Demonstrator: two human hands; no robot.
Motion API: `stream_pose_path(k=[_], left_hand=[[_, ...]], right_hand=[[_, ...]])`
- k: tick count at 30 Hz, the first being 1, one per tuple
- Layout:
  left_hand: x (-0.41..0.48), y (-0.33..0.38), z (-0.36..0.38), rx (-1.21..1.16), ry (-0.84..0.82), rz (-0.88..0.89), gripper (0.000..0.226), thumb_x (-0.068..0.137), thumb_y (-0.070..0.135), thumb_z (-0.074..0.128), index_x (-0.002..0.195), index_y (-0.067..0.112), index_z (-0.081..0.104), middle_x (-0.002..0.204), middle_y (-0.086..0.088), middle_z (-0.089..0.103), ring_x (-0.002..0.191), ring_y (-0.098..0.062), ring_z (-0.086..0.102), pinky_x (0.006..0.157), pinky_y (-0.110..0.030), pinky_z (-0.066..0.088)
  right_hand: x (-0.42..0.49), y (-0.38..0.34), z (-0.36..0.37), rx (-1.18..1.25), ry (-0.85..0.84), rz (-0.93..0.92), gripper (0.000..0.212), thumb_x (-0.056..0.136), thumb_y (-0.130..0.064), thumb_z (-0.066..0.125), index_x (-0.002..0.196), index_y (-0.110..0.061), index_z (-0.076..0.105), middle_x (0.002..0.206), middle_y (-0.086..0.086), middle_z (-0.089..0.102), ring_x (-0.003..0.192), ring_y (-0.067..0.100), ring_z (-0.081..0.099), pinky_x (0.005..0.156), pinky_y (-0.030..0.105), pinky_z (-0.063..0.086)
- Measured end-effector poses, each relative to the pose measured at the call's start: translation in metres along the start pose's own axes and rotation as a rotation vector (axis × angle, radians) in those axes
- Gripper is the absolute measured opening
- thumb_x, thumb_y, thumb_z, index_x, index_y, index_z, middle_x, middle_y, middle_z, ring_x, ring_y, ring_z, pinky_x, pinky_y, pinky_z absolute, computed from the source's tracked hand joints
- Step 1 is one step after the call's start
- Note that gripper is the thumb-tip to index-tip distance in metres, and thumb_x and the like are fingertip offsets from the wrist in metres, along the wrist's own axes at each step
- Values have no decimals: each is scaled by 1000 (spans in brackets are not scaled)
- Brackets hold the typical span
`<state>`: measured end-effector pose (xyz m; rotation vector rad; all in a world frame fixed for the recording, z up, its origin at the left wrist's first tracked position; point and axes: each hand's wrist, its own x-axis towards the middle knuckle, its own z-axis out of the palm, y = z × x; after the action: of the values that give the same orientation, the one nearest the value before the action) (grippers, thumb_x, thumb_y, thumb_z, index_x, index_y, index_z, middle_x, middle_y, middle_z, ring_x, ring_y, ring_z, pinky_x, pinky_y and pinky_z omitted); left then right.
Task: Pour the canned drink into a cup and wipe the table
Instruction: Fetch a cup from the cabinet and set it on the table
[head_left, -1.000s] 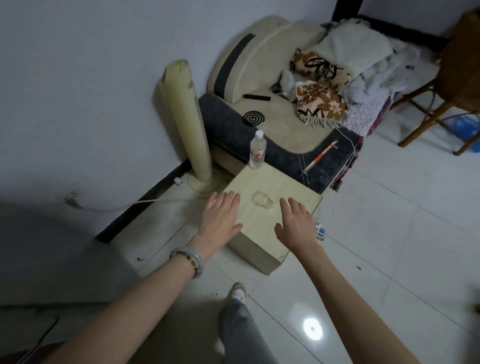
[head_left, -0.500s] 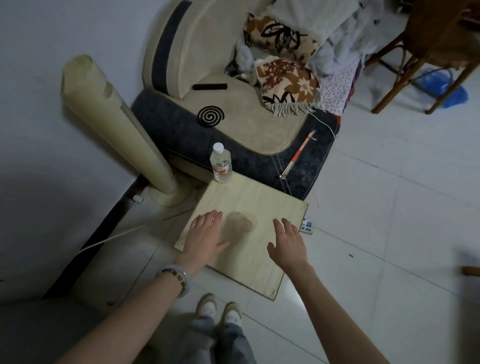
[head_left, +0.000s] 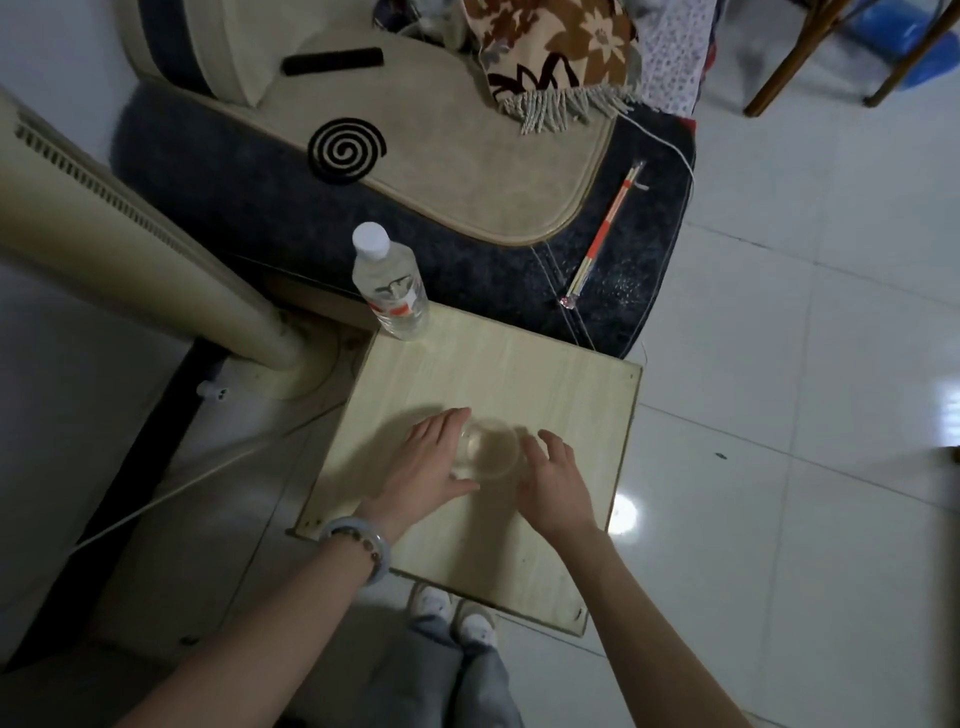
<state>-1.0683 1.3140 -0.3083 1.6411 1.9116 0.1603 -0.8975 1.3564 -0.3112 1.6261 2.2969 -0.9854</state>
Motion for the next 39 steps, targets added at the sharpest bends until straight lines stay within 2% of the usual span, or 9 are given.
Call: stream_pose_path(k=[6,10,14,19,22,27,30,34,39], left_hand=[[2,5,-9,-54,0,36,75,74,39,76,134,15,39,137,-3,48,127,-17,44,105,-26,33],[-13,22,-49,-108,11,39,77,73,43,76,135,17,38,138,-1,46,125,-16,45,103,-27,36],[-35,47,-107,-172,31,57,73,72,33,78,131,20,38,133,3,46,121,-14,46,92,-21,38],[-68,89,-177,-336,35,93,66,71,31,79,121,26,37,116,10,51,107,-11,53,85,-29,47],[-85,115,-212,-375,37,159,63,71,30,80,119,27,38,114,11,50,106,-11,53,88,-32,48],[-95,167,-250,-399,28,304,63,69,31,81,115,34,37,111,16,51,103,-9,57,83,-25,47],[-98,205,-256,-365,-26,420,64,68,32,82,113,38,37,114,14,53,100,-8,60,83,-29,51],[-107,260,-247,-333,-116,584,62,68,31,81,112,35,38,117,11,53,98,-9,61,83,-31,53],[-130,333,-213,-310,-235,777,65,64,28,84,113,27,41,116,11,56,111,-7,55,89,-30,50]], right_hand=[[-6,-12,-13,48,-11,-34,58,87,-9,47,143,-16,33,145,13,35,132,30,31,106,34,34],[-22,-27,-44,54,-21,-44,62,86,-5,48,144,-17,31,147,11,33,134,27,29,108,32,31],[-55,-52,-90,69,-53,-96,63,86,-8,48,145,-16,28,144,10,37,130,27,34,105,33,35],[-103,-89,-155,306,-42,-100,62,85,0,46,144,-12,30,143,8,41,132,22,36,104,22,27],[-134,-104,-193,504,-18,-42,61,84,6,40,141,-15,36,133,1,48,123,14,44,96,20,35],[-183,-105,-239,749,121,27,58,83,11,41,135,-15,42,125,7,55,117,22,53,95,28,44],[-218,-91,-257,825,219,60,58,80,13,43,132,-13,44,125,8,57,113,20,56,91,28,47],[-275,-68,-268,941,345,136,57,81,17,41,128,-14,45,105,-3,58,95,9,57,75,16,48],[-350,-24,-266,987,509,236,55,80,17,42,128,-9,47,107,2,56,95,14,52,71,10,45]])
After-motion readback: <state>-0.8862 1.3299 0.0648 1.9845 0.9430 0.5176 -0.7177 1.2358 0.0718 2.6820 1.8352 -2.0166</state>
